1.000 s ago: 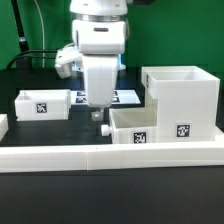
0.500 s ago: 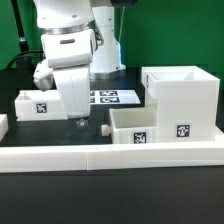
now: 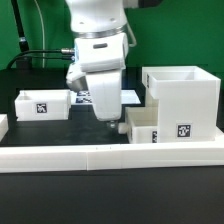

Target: Assemble drawer

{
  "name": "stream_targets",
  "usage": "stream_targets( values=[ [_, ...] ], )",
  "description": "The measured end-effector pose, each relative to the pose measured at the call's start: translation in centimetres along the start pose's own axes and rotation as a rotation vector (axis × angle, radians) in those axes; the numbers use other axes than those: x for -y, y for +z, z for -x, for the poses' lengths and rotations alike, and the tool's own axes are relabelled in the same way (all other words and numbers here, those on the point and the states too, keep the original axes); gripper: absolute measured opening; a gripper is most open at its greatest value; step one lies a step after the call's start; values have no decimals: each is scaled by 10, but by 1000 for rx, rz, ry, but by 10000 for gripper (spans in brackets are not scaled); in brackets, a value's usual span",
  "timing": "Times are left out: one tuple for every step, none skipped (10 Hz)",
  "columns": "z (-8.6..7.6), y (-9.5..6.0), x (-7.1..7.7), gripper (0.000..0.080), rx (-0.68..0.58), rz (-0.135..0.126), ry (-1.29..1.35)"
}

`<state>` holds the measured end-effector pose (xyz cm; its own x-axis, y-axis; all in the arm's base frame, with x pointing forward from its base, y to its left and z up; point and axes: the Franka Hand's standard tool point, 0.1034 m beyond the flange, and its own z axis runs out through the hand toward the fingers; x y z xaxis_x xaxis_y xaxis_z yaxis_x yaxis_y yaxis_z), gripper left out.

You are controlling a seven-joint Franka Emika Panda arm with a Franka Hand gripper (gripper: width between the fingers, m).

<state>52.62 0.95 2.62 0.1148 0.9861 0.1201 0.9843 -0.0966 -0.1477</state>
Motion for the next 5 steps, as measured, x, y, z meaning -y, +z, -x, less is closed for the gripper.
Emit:
stream_targets(
  values=[
    [-7, 0, 0, 649, -2, 0, 13],
    [-16, 0, 1, 649, -4, 0, 26],
    [-19, -1, 0, 649, -2, 2, 55],
    [-20, -1, 0, 649, 0, 3, 71],
    [-18, -3, 0, 649, 4, 6, 70]
  ],
)
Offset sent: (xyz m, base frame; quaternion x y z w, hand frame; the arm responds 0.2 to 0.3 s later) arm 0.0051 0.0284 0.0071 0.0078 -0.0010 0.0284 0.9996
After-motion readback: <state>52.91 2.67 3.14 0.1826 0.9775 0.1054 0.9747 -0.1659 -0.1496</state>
